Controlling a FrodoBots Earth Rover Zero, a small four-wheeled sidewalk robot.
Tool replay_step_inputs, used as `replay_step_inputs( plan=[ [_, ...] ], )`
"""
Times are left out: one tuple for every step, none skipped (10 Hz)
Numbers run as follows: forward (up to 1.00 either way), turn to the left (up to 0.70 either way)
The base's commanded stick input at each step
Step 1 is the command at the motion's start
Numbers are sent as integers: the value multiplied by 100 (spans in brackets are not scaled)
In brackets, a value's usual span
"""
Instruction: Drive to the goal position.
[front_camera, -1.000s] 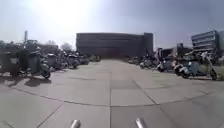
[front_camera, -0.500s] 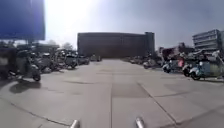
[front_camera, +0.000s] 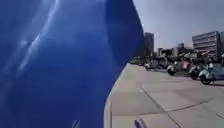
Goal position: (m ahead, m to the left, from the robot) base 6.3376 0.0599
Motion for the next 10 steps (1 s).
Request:
replay_step_inputs(
  plan=[
    [100,0],
    [100,0],
    [100,0],
    [100,0],
    [100,0],
    [100,0],
    [100,0],
    [100,0],
    [100,0],
    [100,0]
  ],
)
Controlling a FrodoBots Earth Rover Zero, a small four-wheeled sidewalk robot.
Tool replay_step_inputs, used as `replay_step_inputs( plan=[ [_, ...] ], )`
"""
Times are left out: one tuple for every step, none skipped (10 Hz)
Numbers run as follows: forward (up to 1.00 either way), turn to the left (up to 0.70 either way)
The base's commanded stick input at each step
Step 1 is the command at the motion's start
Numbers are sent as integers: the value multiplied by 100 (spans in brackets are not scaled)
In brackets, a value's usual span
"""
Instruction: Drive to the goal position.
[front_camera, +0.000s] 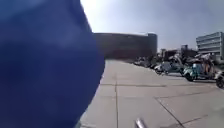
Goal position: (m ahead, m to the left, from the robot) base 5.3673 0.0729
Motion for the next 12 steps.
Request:
replay_step_inputs(
  plan=[
    [83,0],
    [0,0],
    [0,0],
    [0,0],
    [0,0],
    [0,0],
    [0,0],
    [0,0],
    [0,0],
    [0,0],
    [51,0],
    [100,0]
  ],
)
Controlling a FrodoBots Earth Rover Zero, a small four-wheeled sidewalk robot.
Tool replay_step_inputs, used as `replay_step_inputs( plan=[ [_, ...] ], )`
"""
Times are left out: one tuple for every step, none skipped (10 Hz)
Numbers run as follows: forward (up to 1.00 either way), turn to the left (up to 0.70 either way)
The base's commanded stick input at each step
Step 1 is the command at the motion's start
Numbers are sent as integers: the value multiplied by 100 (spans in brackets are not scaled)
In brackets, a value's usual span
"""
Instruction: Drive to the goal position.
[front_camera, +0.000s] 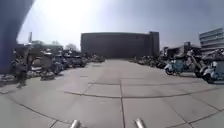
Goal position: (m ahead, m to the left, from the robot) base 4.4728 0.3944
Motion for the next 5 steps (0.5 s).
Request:
replay_step_inputs(
  plan=[
    [100,0],
    [100,0],
    [100,0],
    [100,0],
    [100,0]
  ],
)
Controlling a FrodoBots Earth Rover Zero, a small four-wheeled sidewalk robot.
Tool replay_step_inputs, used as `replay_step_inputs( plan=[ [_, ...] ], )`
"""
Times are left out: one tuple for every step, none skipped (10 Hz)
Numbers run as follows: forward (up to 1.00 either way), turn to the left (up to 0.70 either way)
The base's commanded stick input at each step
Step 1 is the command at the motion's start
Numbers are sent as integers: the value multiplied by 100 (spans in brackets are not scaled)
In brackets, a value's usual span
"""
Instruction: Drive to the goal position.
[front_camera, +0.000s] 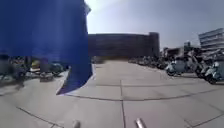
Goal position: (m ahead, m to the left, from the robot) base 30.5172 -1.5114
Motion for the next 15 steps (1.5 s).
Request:
replay_step_inputs(
  plan=[
    [100,0],
    [100,0],
    [100,0],
    [100,0],
    [100,0],
    [100,0],
    [100,0],
    [100,0],
    [100,0],
    [100,0],
    [100,0],
    [100,0],
    [100,0],
    [100,0],
    [100,0]
  ],
)
